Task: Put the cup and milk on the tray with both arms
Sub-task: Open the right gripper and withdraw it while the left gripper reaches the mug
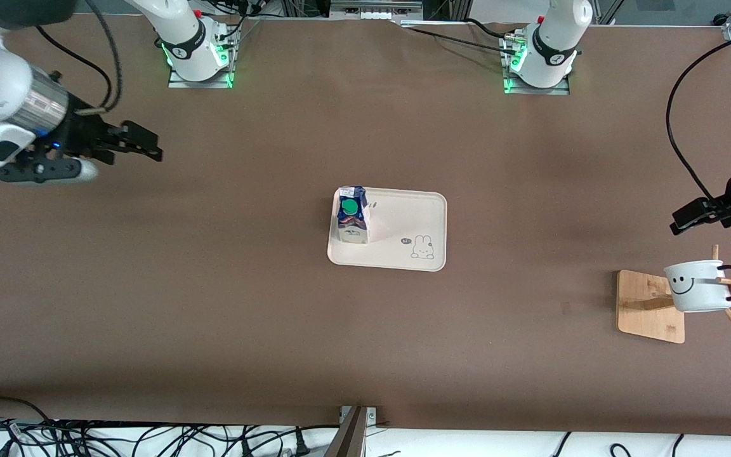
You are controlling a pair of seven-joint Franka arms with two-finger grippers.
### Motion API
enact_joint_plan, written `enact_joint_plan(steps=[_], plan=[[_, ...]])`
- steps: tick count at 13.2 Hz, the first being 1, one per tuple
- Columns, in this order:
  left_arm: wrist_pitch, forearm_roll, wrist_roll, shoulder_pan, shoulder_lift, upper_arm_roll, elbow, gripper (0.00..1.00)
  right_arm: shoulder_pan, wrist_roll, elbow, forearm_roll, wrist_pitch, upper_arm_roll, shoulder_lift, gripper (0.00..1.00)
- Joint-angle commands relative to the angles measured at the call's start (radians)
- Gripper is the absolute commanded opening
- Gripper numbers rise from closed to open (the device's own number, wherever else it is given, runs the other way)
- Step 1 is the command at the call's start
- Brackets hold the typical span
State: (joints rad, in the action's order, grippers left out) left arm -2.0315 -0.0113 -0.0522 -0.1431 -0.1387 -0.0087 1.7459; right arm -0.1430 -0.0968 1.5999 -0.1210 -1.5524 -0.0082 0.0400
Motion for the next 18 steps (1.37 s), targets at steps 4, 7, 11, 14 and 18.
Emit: enact_joint_plan(steps=[4, 7, 11, 14, 18], plan=[[-0.321, -0.108, -0.063, -0.021, 0.1, -0.008, 0.254, 1.0, 0.105, 0.077, 0.017, 0.055, 0.018, 0.06, -0.038, 1.0], [-0.461, -0.462, -0.036, -0.075, 0.1, -0.014, 0.322, 1.0, 0.105, 0.072, -0.008, 0.075, 0.015, 0.059, -0.029, 1.0], [-0.58, -0.48, -0.025, -0.075, 0.096, -0.016, 0.368, 1.0, 0.095, 0.066, -0.024, 0.127, 0.018, 0.065, -0.012, 1.0], [-0.614, -0.531, -0.022, -0.069, 0.052, -0.017, 0.356, 1.0, 0.105, 0.052, -0.031, 0.119, 0.006, 0.057, -0.008, 1.0], [-0.674, -0.543, 0.037, -0.061, -0.041, -0.031, 0.264, 1.0, 0.1, 0.055, -0.055, 0.118, 0.008, 0.06, -0.006, 1.0]])
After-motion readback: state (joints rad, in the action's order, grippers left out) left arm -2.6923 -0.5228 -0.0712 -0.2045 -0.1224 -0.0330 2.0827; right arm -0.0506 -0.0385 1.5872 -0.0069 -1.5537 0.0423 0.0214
